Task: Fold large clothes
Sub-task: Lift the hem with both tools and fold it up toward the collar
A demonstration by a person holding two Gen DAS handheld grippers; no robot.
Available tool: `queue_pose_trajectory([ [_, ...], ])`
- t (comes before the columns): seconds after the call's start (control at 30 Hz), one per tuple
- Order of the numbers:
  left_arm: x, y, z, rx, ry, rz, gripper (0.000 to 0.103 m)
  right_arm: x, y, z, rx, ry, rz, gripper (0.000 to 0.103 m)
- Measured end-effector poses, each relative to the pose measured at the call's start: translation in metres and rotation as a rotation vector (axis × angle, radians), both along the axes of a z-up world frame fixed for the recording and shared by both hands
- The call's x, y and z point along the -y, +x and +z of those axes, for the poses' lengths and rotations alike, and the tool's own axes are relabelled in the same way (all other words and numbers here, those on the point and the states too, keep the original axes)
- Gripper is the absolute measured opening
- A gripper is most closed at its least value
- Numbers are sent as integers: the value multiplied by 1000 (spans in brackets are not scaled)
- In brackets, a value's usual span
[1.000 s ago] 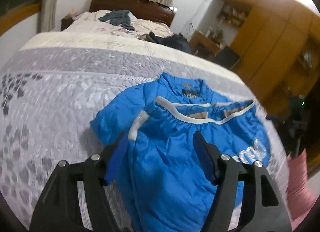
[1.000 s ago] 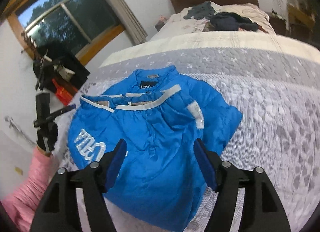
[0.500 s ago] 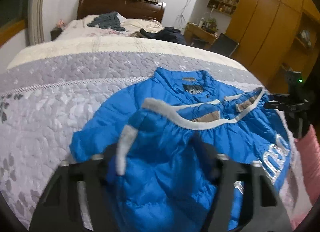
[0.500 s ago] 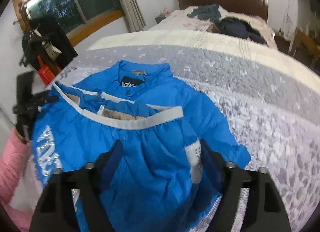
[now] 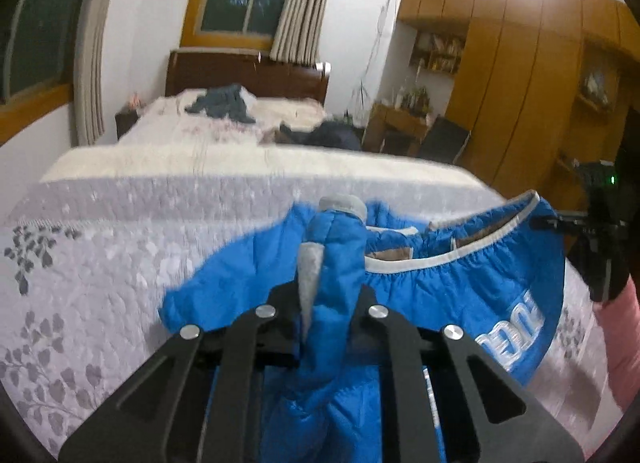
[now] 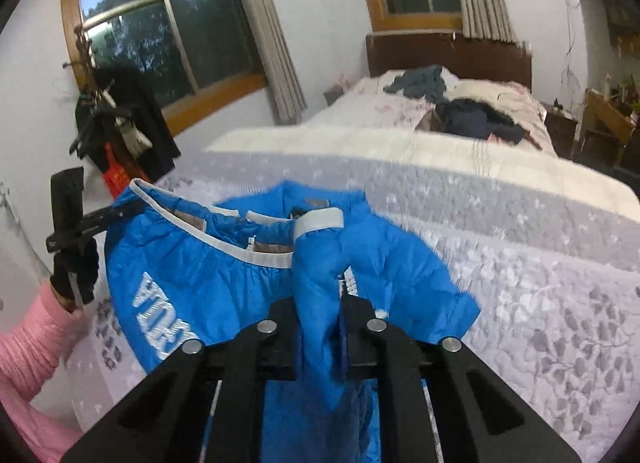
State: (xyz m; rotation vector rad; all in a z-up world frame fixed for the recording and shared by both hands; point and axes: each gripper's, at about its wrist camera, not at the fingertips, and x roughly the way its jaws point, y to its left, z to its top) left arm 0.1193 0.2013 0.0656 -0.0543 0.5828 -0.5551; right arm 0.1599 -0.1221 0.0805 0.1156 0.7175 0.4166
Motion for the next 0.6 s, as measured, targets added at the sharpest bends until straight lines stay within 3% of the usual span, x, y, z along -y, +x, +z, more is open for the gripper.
queue_pose_trajectory([
  [0.13, 4, 15, 30, 51, -26, 33, 12, 9, 16, 32, 36, 39, -52, 12],
  [0.27, 11, 53, 41, 54, -23, 80, 12, 14, 51, 40, 16, 44, -103, 12],
  [0.43, 24, 107, 13, -37, 24, 116, 12, 21, 105, 11, -86, 60, -148, 12],
  [0.6, 37, 153, -41, -160, 120, 149, 13, 29, 144, -40, -205, 68, -187, 12],
])
